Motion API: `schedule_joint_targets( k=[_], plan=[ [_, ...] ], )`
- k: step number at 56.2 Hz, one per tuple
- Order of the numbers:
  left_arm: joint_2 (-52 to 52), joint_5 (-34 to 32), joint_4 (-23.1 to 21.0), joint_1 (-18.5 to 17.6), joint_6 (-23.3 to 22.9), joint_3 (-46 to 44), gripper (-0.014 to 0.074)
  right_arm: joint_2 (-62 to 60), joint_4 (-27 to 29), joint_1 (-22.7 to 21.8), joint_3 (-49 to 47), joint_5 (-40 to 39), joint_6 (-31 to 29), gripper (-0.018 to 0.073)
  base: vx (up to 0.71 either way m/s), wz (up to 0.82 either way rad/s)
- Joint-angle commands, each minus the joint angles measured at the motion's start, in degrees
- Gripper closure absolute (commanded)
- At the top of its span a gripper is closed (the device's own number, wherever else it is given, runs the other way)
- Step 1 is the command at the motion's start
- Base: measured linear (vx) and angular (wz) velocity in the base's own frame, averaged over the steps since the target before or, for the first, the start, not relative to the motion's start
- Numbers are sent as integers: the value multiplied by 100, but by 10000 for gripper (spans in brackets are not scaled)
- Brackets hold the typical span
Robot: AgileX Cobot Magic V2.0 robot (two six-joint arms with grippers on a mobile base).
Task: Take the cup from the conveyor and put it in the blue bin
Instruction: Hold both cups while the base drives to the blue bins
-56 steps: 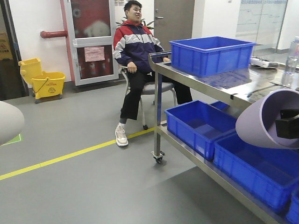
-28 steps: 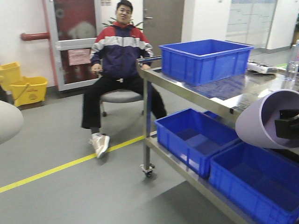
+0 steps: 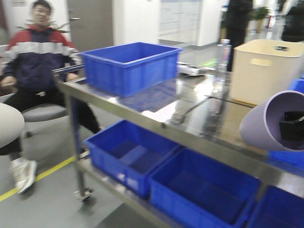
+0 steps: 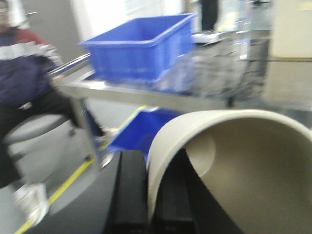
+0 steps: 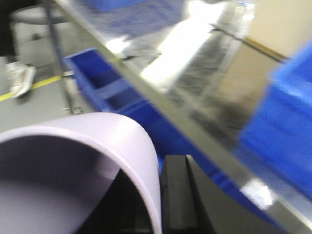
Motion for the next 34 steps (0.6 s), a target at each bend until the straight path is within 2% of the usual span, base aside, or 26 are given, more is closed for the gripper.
schedule_joint_targets(
  k=[1, 18, 34],
  plan=[
    [-30, -553, -63, -13, -18, -169, 603, -87, -109, -11, -179, -481, -15, 568, 34, -76],
    [-30, -553, -63, -13, -18, -169, 603, -87, -109, -11, -179, -481, -15, 568, 32, -71],
    [-30, -553, -63, -13, -18, -169, 603, -87, -109, -11, -179, -481, -15, 568, 30, -49]
  ],
)
